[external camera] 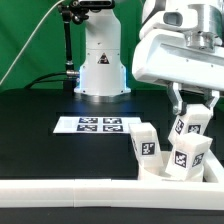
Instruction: Assemble stool
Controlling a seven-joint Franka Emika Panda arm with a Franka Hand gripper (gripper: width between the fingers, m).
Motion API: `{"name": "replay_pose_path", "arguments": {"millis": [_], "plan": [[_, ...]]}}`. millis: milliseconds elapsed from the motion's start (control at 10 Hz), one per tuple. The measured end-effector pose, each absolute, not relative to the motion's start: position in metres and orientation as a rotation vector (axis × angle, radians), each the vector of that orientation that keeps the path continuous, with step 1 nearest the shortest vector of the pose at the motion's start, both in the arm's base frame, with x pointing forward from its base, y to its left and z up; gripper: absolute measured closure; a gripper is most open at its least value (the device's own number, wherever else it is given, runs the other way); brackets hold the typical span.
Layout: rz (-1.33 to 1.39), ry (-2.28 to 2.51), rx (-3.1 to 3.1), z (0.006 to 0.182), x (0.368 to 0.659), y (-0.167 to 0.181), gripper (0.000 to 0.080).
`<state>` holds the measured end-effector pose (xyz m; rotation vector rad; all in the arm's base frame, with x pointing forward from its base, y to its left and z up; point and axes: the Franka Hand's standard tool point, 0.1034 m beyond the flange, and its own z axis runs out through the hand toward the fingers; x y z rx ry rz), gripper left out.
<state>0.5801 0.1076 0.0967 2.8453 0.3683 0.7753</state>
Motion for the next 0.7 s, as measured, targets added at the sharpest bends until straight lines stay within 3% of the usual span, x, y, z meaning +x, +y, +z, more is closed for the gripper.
{"name": "replay_pose_path", "arguments": {"millis": [700], "plan": [[0.826,0.397,2.822,0.089,0.5731,0.1099,0.0472]]}}
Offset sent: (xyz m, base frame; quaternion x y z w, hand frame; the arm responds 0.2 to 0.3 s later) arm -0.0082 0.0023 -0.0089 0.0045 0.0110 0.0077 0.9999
